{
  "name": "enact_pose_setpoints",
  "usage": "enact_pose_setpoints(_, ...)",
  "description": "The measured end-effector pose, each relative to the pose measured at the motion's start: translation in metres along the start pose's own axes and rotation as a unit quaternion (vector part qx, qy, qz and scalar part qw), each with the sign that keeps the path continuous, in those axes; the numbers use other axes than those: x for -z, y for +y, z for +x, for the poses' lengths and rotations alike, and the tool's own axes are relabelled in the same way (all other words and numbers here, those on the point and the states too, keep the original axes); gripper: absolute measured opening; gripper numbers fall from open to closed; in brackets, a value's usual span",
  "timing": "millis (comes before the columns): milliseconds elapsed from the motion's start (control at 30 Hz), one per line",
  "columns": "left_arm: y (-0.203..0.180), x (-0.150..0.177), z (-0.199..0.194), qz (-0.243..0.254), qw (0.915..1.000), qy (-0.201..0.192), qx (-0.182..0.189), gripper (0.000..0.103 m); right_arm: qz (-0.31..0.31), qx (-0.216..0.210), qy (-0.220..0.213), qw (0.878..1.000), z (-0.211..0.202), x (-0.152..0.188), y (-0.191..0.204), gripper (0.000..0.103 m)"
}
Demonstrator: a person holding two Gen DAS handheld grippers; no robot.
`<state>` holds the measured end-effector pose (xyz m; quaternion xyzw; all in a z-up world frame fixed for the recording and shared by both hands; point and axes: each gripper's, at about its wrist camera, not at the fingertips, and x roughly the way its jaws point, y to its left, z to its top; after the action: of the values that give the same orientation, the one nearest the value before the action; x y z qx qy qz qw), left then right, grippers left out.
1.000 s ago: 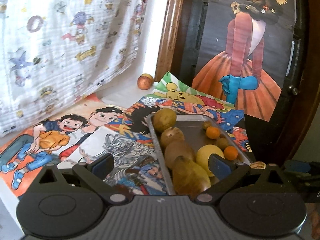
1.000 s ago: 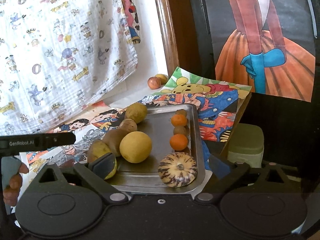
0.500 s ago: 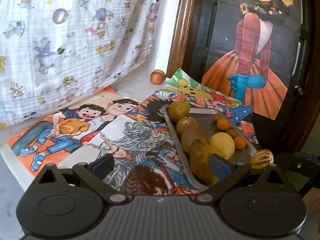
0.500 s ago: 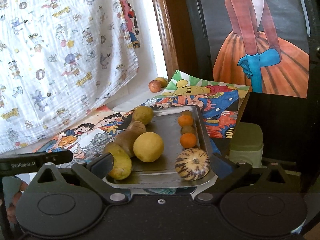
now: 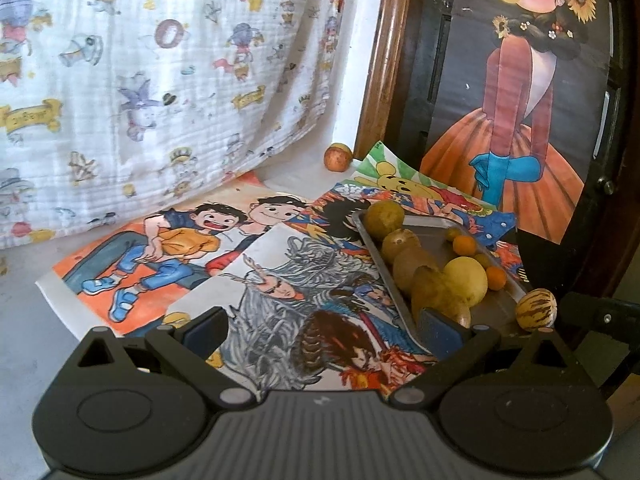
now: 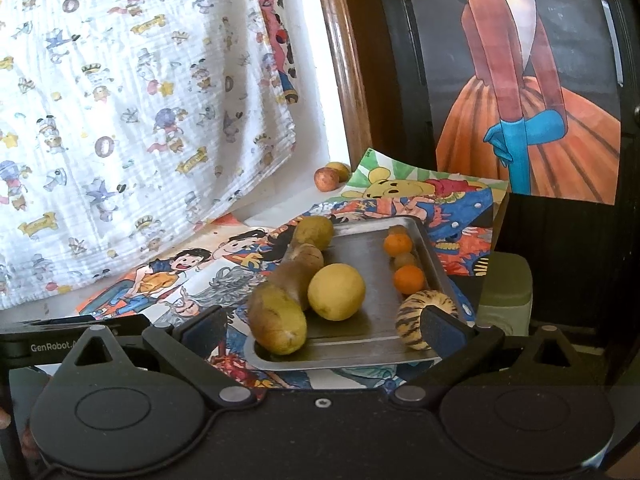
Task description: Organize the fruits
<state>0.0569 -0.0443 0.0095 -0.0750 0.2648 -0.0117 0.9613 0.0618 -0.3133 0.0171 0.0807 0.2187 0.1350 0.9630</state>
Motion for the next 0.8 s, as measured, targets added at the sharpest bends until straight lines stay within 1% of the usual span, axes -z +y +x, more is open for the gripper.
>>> enact_pose_setpoints(467,0.019,0.011,-0.021,-0.005,0.9996,-0.024,-0.011,0.103,-0.025,0.021,-0.027,0.999,-0.012,0.018,0.027,0.102)
enact_pose_setpoints(700,0.019,0.022,-0.03,0.026,0.9986,-0.046,-0.002,0.103,-0.03,0.03,-0.036,0.998,-0.015,0.032,0.032,0.102)
enact_pose_setpoints(800,0.021,0.025,-0.032,0.028,0.9984,-0.048,0.003,0.103,-0.028,0.029,-0.036,0.999,-0.016,0.038,0.034,0.102)
